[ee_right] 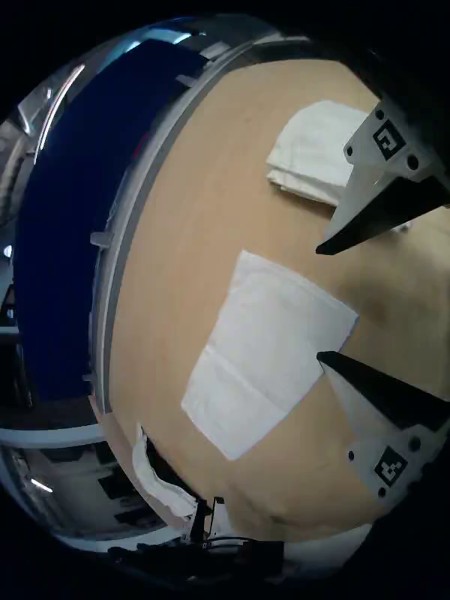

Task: Fold towel

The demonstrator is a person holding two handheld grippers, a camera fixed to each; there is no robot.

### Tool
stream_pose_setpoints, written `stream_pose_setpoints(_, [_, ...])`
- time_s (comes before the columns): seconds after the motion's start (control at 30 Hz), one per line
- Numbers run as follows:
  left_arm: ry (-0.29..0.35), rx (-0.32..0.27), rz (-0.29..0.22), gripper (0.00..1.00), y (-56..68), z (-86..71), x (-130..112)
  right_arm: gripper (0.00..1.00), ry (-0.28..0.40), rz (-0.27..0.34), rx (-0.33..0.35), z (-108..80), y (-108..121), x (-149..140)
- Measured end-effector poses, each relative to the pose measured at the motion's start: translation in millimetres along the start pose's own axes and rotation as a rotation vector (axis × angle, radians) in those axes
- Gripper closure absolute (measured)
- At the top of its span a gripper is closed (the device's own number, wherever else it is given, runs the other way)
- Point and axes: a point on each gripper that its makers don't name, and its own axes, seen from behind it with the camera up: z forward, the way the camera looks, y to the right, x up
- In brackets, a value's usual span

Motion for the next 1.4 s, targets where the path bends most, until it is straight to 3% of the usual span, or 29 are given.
stream_pose_setpoints(0.5, [0.020, 0.047, -0.031, 0.22, -21.7, -21.9, -3, 0.01, -0.064, -0.079, 0.069, -0.4, -8, -19])
stream_pose_setpoints(0.63, [0.017, 0.053, -0.036, 0.22, -26.4, -26.4, -8, 0.12, -0.095, -0.089, 0.121, 1.3, -14, -28])
stream_pose_setpoints(0.83, [0.022, 0.059, -0.041, 0.22, -28.8, -33.4, -11, 0.22, -0.117, -0.109, 0.134, 6.3, -15, -34])
stream_pose_setpoints(1.1, [0.021, 0.061, -0.045, 0.22, -31.8, -36.1, -14, 0.58, -0.134, -0.108, 0.123, 13.5, -12, -38])
stream_pose_setpoints(1.4, [0.023, 0.059, -0.042, 0.22, -33.3, -38.5, -14, 0.60, -0.156, -0.096, 0.133, 17.9, -11, -46])
